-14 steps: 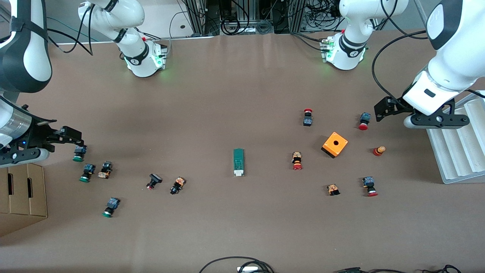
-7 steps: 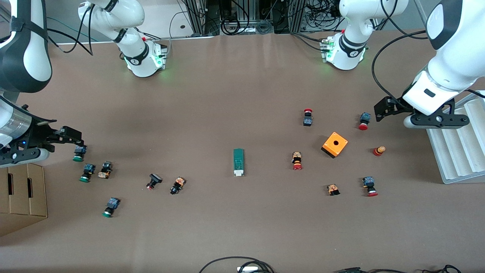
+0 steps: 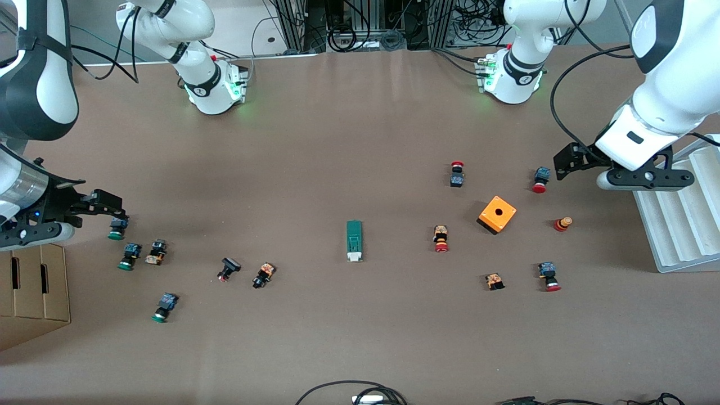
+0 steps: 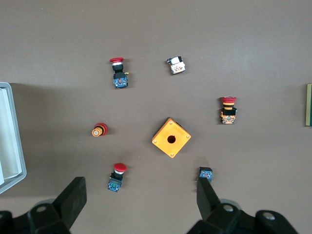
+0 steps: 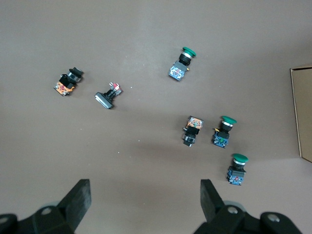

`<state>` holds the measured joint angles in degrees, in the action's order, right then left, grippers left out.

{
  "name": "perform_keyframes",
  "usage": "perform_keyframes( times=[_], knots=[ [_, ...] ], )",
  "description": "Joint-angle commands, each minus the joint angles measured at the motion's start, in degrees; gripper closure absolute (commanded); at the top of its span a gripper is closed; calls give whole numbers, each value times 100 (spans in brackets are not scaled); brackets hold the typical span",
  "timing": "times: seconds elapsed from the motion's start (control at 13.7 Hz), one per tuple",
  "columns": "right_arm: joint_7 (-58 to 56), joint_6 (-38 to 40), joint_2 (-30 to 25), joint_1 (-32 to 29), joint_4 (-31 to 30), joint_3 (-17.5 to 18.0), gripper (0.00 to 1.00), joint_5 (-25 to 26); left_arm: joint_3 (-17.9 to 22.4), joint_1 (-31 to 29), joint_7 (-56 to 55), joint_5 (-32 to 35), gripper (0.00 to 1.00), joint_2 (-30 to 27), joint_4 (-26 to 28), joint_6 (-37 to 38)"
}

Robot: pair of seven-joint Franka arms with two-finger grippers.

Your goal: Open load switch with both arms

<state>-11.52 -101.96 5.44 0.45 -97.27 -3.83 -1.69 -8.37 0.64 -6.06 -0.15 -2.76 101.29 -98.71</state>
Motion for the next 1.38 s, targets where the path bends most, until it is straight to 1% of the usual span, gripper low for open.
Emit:
perform_keyframes(
  times=[0.0, 0.29, 0.51, 0.73, 0.87, 1.16, 1.24, 1.31],
  knots=[
    [18, 18, 62, 7, 129, 5, 0, 72, 2, 24, 61, 50, 0, -75, -48, 116],
    [18, 0, 141, -28, 129, 5, 0, 72, -15, 24, -27, 41, 0, -67, -48, 116],
    [27, -26, 378, 16, 164, 5, 0, 81, -130, 24, -18, 50, 0, -58, -22, 107],
    [-34, -17, 475, 34, 208, 22, 0, 115, -208, 24, -36, 6, 0, -14, -22, 116],
    [-17, -35, 581, 42, 208, 48, 0, 98, -437, 24, -167, 6, 0, -14, -30, 124],
    [0, -385, 765, 245, 243, 75, 1, 72, -937, 24, -1098, 32, 0, 4, -30, 72],
    [27, -456, 809, 253, 252, 110, 2, 37, -1121, 24, -1291, 41, 0, 21, -39, 46],
    [88, -457, 879, 288, 261, 127, 2, -137, -1280, 24, -1571, 50, 0, 30, -39, 10]
  ],
)
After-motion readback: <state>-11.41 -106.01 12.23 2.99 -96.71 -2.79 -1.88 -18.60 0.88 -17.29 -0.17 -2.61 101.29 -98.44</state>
